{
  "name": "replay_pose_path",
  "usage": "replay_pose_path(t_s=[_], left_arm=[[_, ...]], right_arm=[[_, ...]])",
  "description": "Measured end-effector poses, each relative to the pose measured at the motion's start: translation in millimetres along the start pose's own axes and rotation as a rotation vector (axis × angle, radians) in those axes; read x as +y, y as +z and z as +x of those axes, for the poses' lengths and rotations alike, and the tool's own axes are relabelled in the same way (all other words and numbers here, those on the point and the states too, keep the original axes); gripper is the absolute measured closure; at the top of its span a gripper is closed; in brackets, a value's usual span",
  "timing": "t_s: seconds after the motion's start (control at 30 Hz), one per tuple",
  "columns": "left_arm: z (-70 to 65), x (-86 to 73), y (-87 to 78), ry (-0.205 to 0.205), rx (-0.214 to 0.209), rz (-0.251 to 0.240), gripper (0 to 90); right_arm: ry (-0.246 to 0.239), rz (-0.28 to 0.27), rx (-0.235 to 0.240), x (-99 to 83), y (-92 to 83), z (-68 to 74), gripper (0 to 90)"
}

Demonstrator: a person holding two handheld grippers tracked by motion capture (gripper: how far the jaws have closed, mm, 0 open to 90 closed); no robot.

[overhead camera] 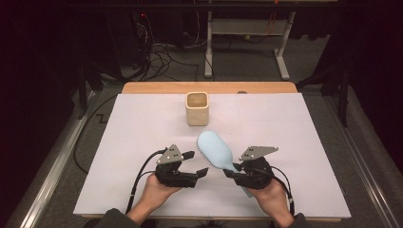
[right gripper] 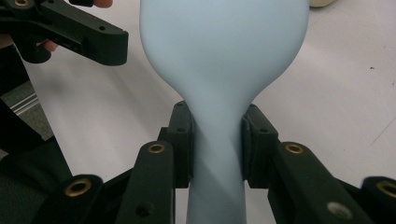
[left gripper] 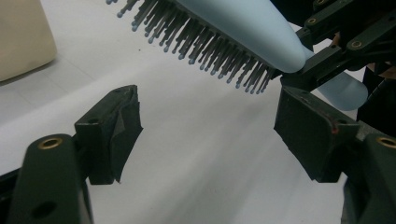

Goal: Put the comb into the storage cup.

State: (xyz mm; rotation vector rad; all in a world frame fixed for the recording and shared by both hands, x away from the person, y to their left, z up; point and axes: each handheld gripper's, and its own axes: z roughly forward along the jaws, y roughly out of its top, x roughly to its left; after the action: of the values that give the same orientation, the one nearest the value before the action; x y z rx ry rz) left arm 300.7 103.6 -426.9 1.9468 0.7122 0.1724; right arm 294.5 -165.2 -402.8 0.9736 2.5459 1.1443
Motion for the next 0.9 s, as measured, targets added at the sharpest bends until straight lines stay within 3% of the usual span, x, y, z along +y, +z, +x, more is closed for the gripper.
replay_pose_path(t_s=[0.9], left_arm=[[-4.7,7.9,8.2,-0.041,-0.023,-0.017,18.9]], right_arm=[[-0.02,-0.008,0.002,-1.0,2.8,2.4,70.1]])
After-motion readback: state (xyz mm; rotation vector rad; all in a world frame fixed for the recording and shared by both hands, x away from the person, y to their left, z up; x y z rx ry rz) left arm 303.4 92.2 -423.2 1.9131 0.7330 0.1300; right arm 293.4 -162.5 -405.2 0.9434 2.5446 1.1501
